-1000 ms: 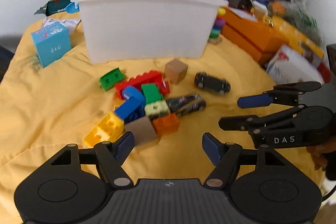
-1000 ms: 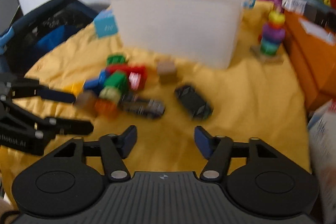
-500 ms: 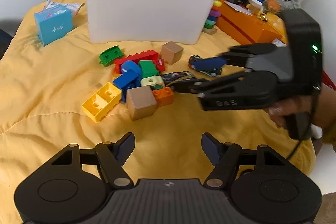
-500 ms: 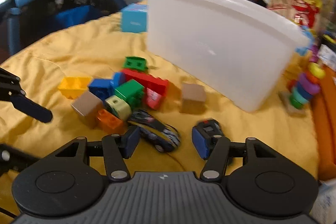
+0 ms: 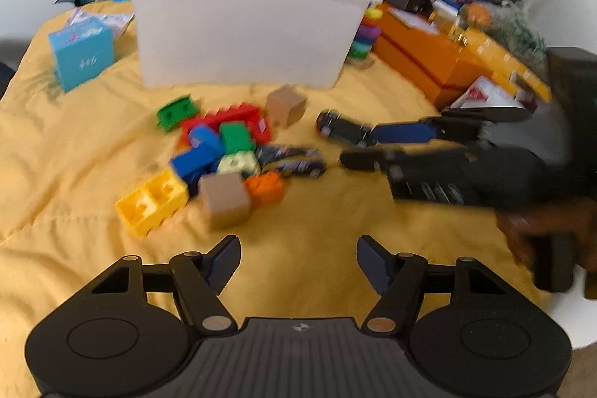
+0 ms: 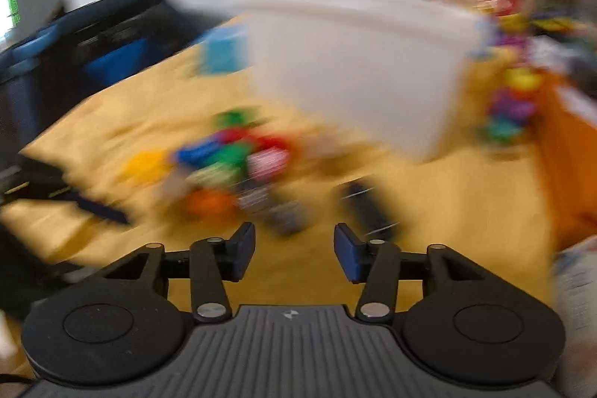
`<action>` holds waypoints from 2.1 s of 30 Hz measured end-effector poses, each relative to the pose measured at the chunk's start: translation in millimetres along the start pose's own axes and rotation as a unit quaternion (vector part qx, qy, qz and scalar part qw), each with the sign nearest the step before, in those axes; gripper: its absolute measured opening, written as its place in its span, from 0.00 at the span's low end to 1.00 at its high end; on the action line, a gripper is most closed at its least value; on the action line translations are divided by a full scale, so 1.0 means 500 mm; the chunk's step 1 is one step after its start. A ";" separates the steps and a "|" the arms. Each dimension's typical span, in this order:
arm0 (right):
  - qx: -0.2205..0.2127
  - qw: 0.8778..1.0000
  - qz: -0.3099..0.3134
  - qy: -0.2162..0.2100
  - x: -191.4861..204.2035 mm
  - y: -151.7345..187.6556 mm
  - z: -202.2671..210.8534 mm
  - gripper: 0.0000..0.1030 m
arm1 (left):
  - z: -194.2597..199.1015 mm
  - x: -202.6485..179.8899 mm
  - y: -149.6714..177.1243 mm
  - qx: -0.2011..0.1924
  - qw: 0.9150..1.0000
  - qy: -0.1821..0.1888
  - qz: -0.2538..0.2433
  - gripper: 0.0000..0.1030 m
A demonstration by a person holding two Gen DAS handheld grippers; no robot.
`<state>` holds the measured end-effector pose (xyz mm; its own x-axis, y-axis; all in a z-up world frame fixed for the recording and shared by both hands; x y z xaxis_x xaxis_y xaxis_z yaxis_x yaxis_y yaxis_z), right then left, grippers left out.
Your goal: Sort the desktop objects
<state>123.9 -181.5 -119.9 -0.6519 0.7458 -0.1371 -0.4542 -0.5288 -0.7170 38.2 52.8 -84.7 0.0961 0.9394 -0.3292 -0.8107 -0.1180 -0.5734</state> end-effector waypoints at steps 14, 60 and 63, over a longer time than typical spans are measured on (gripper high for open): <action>0.037 0.995 -0.030 -0.082 -0.030 0.044 -0.022 0.17 | -0.109 -0.074 -0.146 0.072 0.960 0.016 -0.271 0.56; 0.014 0.986 0.165 -0.036 0.167 0.093 0.106 0.44 | 0.051 -0.035 0.087 0.006 0.996 -0.048 -0.072 0.41; 0.013 0.989 0.149 -0.013 0.152 0.090 0.112 0.44 | 0.048 -0.071 0.076 -0.012 0.991 -0.059 -0.118 0.41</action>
<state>19.7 -171.4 -124.4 -0.7741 0.5449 -0.3224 -0.2546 -0.7341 -0.6295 -9.8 22.6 -76.7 0.2113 0.9728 -0.0948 -0.7600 0.1025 -0.6417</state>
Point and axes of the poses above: each gripper's, at about its wrist camera, not at the fingertips, and z roughly against the way its jaws point, x to its left, y to its underside, the point moved 4 cm from there along -z, roughly the way its jaws point, and after that the axes turned 11 degrees about z, right-handed, at the moved point
